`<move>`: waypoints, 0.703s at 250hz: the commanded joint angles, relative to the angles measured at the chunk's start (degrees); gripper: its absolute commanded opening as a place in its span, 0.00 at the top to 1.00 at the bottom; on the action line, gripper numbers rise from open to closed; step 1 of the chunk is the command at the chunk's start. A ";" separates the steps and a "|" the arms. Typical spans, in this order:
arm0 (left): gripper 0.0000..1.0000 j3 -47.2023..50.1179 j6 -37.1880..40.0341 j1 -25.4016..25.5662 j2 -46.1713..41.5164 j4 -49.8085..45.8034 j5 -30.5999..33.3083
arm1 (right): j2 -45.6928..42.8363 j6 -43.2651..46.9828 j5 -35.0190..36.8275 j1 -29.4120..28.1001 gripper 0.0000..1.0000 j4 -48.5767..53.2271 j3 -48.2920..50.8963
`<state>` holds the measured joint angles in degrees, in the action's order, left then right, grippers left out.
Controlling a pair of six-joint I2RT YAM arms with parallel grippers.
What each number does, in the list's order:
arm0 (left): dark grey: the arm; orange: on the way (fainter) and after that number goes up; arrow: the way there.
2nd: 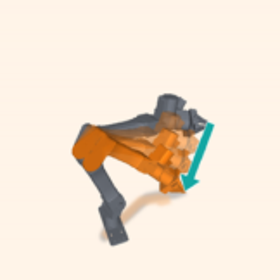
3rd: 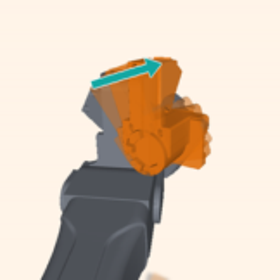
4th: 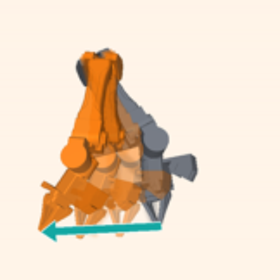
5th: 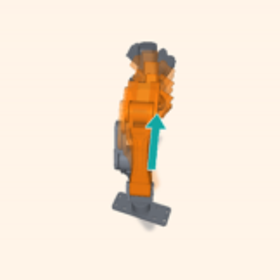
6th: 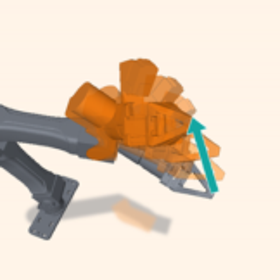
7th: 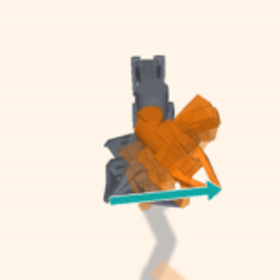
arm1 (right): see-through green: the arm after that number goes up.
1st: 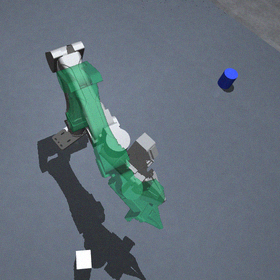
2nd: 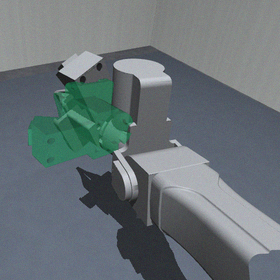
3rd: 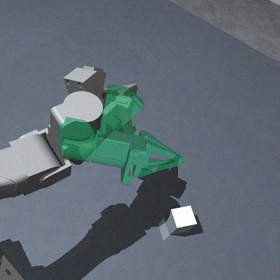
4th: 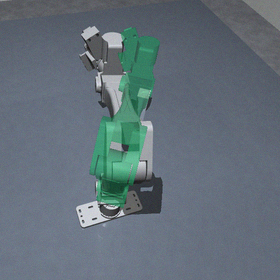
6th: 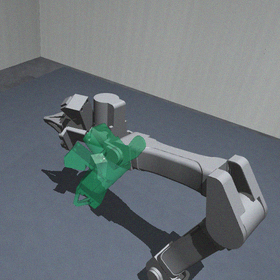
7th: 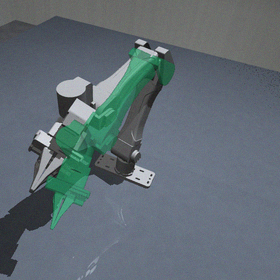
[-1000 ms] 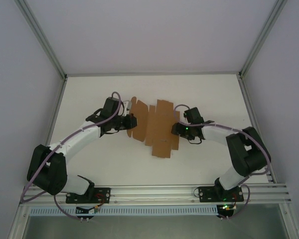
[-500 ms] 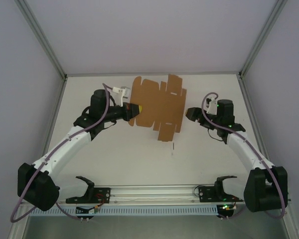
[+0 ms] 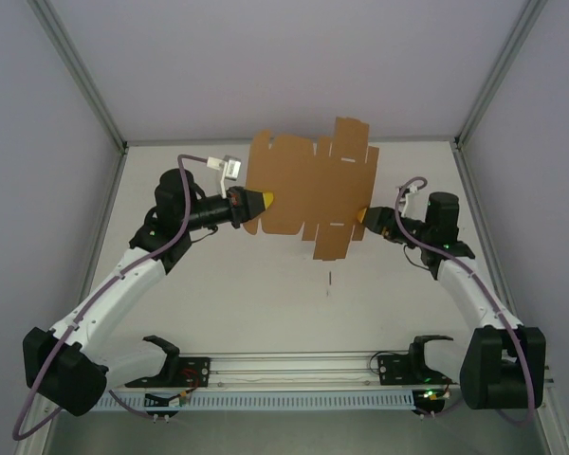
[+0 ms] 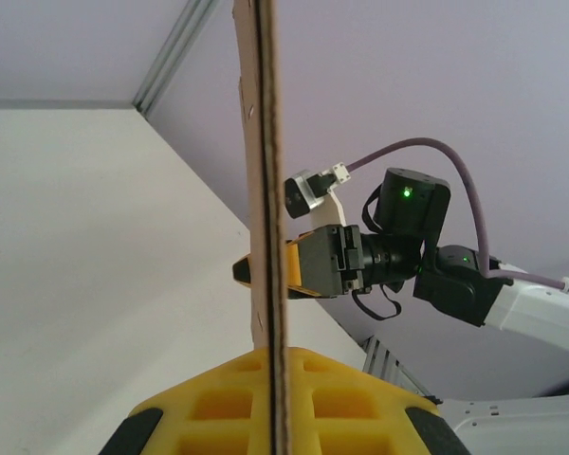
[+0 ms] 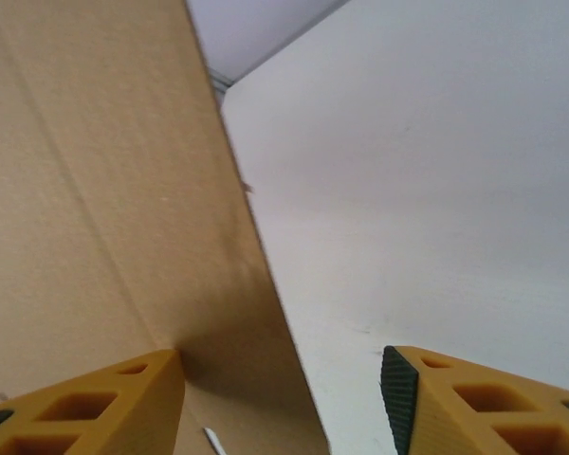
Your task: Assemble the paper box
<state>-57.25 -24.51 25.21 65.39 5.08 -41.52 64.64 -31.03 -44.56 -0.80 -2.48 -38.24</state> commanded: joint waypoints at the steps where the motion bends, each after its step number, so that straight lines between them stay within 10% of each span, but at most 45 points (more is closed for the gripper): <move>1: 1.00 -0.55 -0.71 0.03 -1.27 2.31 -1.31 | -2.20 -1.29 -6.33 0.31 0.48 -5.71 0.79; 176: 1.00 1.21 1.10 0.01 -0.59 -1.60 4.40 | -7.08 2.46 -5.73 0.69 1.00 -2.60 -0.84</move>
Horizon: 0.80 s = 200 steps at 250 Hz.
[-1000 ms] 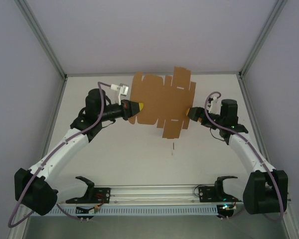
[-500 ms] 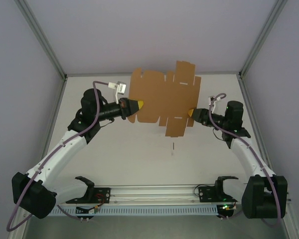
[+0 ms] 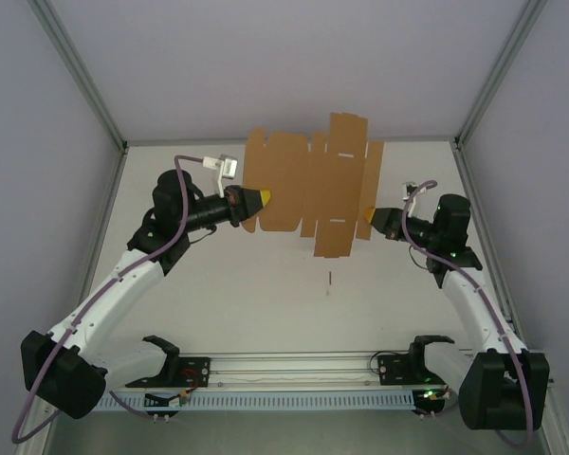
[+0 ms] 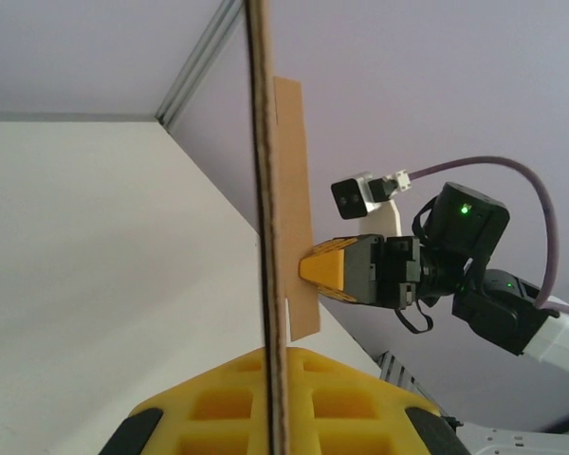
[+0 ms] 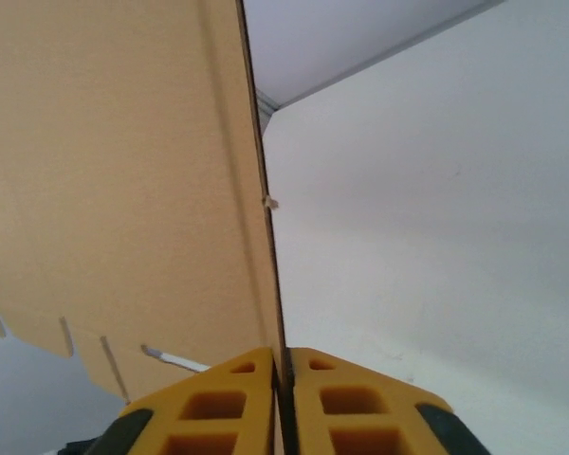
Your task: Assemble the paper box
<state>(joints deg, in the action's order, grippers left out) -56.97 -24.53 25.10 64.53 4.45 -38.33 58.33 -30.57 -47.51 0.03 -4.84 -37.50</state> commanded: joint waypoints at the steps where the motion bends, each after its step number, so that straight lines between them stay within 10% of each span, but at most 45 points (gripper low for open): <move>1: 1.00 0.95 1.09 0.12 0.34 -1.04 1.27 | -0.76 2.09 -2.77 -0.13 1.00 -0.16 -1.64; 62: 0.70 2.04 3.04 0.13 2.46 -13.56 17.68 | 1.12 13.04 5.73 -1.12 1.00 15.93 -7.94; 93: 0.01 4.06 2.10 0.15 3.03 -23.52 30.62 | 3.69 21.36 17.47 -6.78 1.00 24.34 -9.54; 144: 0.00 5.06 -0.48 0.13 0.10 -35.61 47.31 | 12.48 32.59 39.87 -18.88 1.00 33.10 -14.87; 200: 0.00 1.76 -1.56 0.09 1.20 -34.85 44.69 | 22.97 52.00 59.91 -28.12 1.00 23.60 -18.06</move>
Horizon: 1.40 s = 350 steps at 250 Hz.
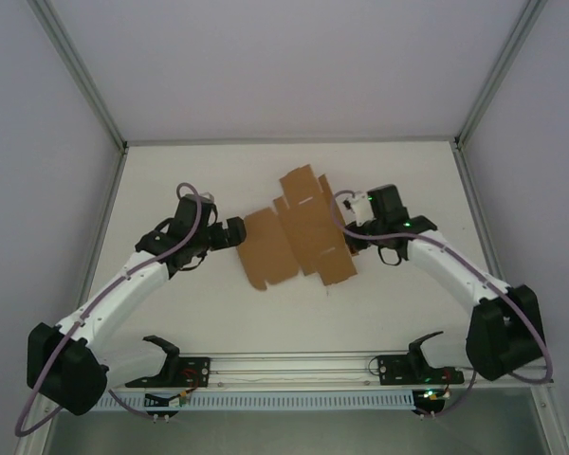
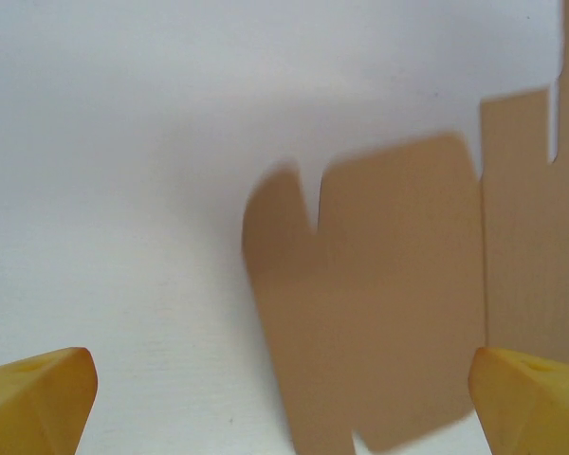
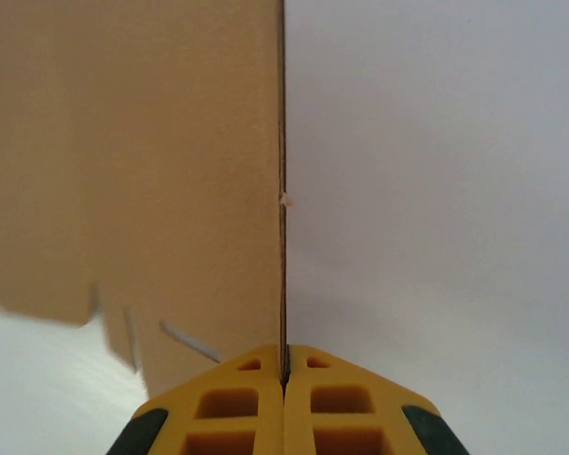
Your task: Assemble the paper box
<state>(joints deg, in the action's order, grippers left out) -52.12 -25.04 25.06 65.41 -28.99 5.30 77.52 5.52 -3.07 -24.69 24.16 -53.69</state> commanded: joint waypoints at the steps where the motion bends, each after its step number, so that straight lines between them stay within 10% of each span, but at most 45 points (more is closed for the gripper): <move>1: 0.00 -3.17 -1.02 0.15 0.33 -1.32 0.96 | 4.20 16.49 15.73 -3.55 1.00 -5.41 -1.77; 64: 0.00 -13.07 -2.01 -1.51 9.29 -0.84 -6.43 | 11.65 46.60 21.58 -8.72 1.00 -33.80 2.81; 118: 0.00 -21.95 -1.67 -2.38 18.09 2.25 -16.27 | 14.34 55.56 24.08 -12.88 1.00 -44.12 5.67; 247: 0.14 -31.59 0.89 -2.33 32.63 2.93 -32.25 | 14.15 53.85 23.87 -14.42 1.00 -42.53 5.51; 350: 0.21 -30.07 1.58 -2.02 33.26 -2.16 -32.39 | 14.58 48.17 27.14 -14.62 1.00 -43.64 3.31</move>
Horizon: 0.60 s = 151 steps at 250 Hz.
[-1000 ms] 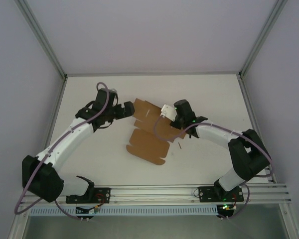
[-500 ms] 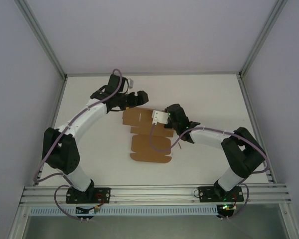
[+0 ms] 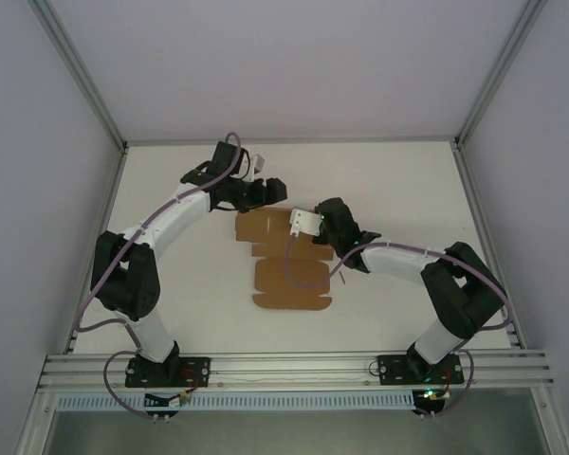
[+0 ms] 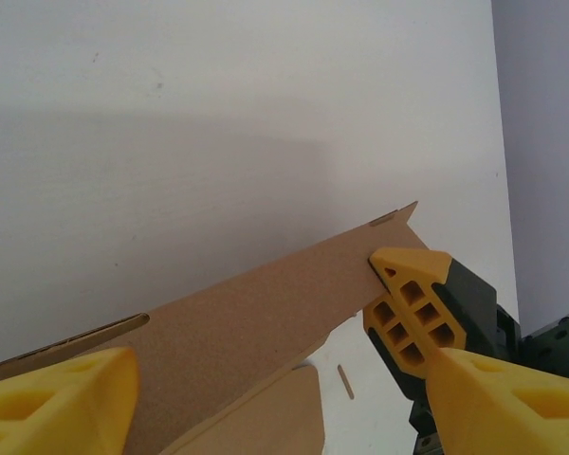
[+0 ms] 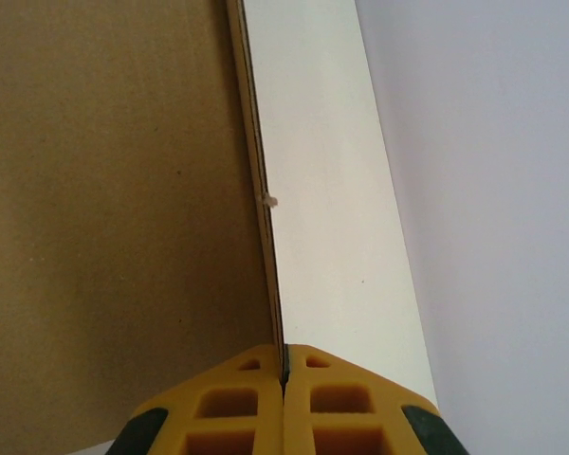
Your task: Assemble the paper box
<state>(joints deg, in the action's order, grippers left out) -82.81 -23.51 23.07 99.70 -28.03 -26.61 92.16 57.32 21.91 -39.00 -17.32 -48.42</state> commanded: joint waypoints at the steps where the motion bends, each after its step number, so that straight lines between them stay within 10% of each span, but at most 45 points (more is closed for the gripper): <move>1: 0.21 0.67 0.00 -0.04 -1.11 -3.15 -0.33 | -0.06 -3.63 2.16 -0.30 1.00 -2.13 -1.95; 151: 0.26 3.23 -10.21 0.57 0.81 5.30 -4.34 | -0.98 -10.37 0.48 -0.41 1.00 0.90 -2.82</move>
<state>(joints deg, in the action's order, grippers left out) -81.21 -29.50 23.18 99.77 -26.06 -27.51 92.16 50.11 22.96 -39.11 -15.44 -49.30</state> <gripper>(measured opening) 0.748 0.044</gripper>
